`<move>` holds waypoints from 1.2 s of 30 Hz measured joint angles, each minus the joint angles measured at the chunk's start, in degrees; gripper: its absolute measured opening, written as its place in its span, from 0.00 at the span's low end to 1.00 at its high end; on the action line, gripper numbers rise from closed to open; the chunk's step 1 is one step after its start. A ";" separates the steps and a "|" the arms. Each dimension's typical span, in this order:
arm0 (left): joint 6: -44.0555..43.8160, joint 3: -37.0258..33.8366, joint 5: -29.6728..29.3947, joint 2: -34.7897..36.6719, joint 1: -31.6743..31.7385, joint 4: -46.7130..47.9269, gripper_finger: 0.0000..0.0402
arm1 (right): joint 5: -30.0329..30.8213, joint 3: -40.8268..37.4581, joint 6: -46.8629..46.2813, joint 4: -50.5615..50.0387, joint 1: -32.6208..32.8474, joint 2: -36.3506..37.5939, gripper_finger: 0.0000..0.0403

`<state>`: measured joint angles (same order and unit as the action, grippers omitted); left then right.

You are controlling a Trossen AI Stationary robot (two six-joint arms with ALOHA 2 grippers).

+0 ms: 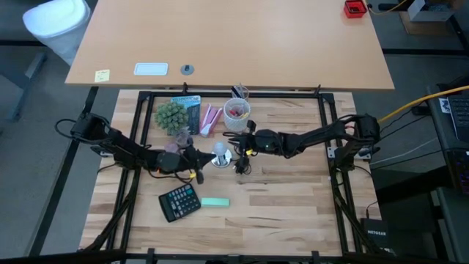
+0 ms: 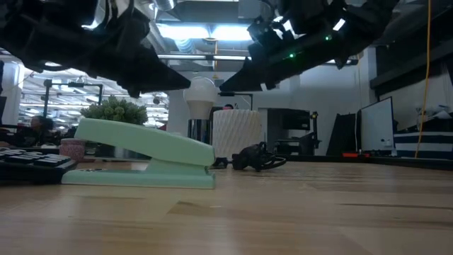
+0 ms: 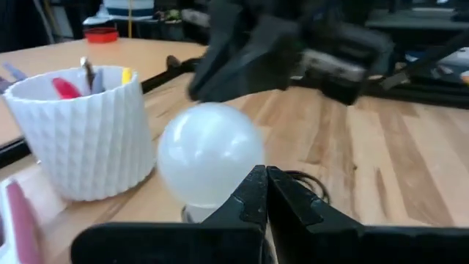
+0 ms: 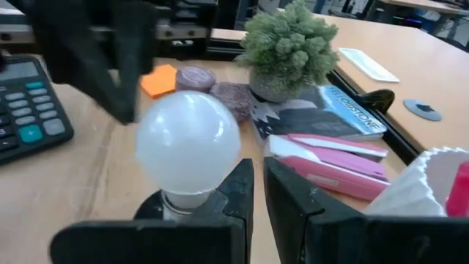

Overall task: Screw lightbulb
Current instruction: Insert the lightbulb into the lamp

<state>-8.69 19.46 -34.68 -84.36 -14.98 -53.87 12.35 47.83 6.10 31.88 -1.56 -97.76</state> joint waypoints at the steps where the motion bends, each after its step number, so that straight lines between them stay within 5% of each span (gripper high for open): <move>1: -0.37 0.00 0.00 0.00 0.42 0.24 0.00 | -0.01 0.00 -0.02 0.17 0.04 -0.02 0.10; 28: -1.32 0.02 -1.13 0.02 5.33 4.83 0.00 | -16.49 0.00 -7.84 4.28 0.41 -2.58 0.10; 36: -1.49 0.02 -3.04 0.02 3.98 4.92 0.00 | -12.75 0.00 -6.40 4.25 2.06 -1.91 0.10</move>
<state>-10.17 19.49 -37.71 -84.33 -11.00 -48.95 -0.40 47.83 -0.29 36.12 0.50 -99.67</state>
